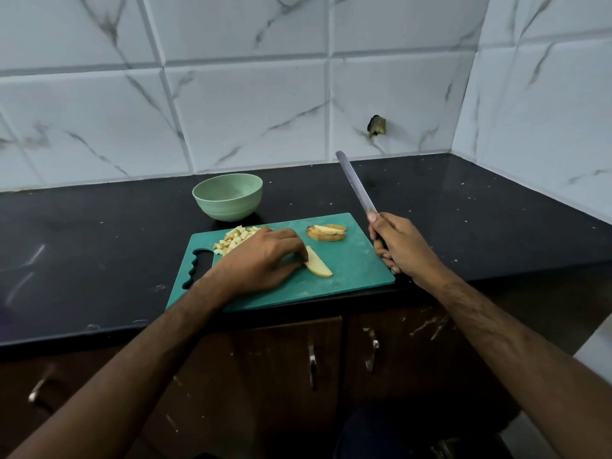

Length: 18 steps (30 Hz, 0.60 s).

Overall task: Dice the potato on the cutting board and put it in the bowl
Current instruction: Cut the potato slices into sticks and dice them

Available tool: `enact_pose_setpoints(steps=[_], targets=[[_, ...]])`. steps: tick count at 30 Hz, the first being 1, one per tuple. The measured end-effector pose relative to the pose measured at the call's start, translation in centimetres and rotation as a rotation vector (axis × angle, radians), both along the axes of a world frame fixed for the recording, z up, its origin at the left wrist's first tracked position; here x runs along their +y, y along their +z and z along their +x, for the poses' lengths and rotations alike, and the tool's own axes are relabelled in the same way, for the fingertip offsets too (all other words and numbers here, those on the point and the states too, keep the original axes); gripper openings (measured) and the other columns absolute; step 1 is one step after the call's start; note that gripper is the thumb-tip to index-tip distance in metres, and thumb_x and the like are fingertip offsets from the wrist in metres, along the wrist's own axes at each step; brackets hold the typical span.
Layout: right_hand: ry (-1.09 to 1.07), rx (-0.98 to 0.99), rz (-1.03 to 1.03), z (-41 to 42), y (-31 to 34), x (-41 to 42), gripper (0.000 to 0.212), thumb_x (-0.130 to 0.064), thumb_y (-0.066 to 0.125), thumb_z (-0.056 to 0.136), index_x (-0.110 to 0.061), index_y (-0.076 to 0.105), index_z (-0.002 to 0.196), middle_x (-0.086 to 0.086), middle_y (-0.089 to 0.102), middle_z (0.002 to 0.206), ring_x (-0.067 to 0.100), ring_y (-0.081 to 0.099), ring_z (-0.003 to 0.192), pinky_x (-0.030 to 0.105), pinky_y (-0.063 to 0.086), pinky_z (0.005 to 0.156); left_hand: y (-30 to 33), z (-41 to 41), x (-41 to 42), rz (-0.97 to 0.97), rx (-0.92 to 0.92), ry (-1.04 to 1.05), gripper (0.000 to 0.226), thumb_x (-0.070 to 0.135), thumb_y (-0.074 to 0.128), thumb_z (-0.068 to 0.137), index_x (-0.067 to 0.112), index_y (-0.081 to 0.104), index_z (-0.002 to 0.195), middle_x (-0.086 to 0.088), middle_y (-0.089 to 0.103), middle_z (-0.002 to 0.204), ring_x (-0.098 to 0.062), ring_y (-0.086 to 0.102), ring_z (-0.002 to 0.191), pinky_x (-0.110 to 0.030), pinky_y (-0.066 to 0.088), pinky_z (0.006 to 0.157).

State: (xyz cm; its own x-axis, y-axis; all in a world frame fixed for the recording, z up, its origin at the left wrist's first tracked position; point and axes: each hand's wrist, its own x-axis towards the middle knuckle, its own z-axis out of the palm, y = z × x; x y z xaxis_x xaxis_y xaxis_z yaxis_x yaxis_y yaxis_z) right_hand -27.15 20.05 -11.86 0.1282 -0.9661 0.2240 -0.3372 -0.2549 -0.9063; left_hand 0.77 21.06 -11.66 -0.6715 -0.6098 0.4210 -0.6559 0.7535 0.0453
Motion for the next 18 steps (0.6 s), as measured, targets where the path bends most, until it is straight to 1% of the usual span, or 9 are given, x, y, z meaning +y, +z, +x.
enact_pose_setpoints(steps=[2,4,8,10,13,18], targets=[[-0.001,0.028,0.008,0.2,0.4,0.2,0.043,-0.046,0.044,0.107,-0.011,0.055,0.085,-0.002,0.04,0.055,0.009,0.034,0.043,0.023,0.032,0.039,-0.2,0.1,0.3,0.015,0.021,0.018,0.015,0.028,0.064,0.096,0.019,0.07,0.106,0.005,0.067,0.107,-0.013,0.064,0.099,-0.043,0.052,0.085],[0.01,0.102,0.034,0.2,1.0,0.5,0.044,-0.045,0.044,0.107,-0.008,0.057,0.088,-0.001,0.042,0.055,0.009,0.036,0.041,0.024,0.035,0.039,-0.3,0.0,0.6,0.018,0.023,0.042,0.023,0.035,0.062,0.097,0.018,0.071,0.109,0.004,0.068,0.109,-0.013,0.065,0.1,-0.042,0.053,0.086],[0.093,0.402,0.132,0.2,2.5,2.9,0.041,-0.043,0.04,0.108,-0.012,0.062,0.093,-0.002,0.05,0.06,0.01,0.042,0.038,0.025,0.04,0.04,0.1,-0.6,1.2,0.019,0.004,0.069,0.038,0.048,0.057,0.094,0.016,0.073,0.107,0.003,0.069,0.108,-0.015,0.066,0.097,-0.04,0.054,0.087],[0.131,0.534,0.21,0.6,3.1,4.7,0.042,-0.043,0.036,0.109,-0.014,0.061,0.094,0.001,0.054,0.065,0.01,0.046,0.039,0.025,0.042,0.041,0.3,-0.6,1.2,0.037,0.013,0.081,0.04,0.051,0.056,0.093,0.017,0.074,0.106,0.004,0.069,0.105,-0.014,0.066,0.094,-0.038,0.054,0.086],[0.103,0.744,0.217,1.4,3.1,7.1,0.044,-0.047,0.032,0.109,-0.018,0.06,0.092,0.004,0.063,0.074,0.013,0.056,0.044,0.026,0.049,0.046,0.0,-0.6,1.1,0.056,0.045,0.086,0.041,0.054,0.056,0.092,0.019,0.073,0.103,0.007,0.067,0.103,-0.013,0.065,0.091,-0.038,0.054,0.083],[0.061,0.853,0.217,2.8,2.3,9.1,0.044,-0.051,0.028,0.108,-0.02,0.056,0.094,0.003,0.065,0.07,0.013,0.058,0.042,0.031,0.056,0.052,-0.3,-1.1,1.5,0.059,0.065,0.109,0.043,0.057,0.055,0.091,0.019,0.072,0.104,0.008,0.063,0.103,-0.008,0.061,0.087,-0.032,0.055,0.078]])
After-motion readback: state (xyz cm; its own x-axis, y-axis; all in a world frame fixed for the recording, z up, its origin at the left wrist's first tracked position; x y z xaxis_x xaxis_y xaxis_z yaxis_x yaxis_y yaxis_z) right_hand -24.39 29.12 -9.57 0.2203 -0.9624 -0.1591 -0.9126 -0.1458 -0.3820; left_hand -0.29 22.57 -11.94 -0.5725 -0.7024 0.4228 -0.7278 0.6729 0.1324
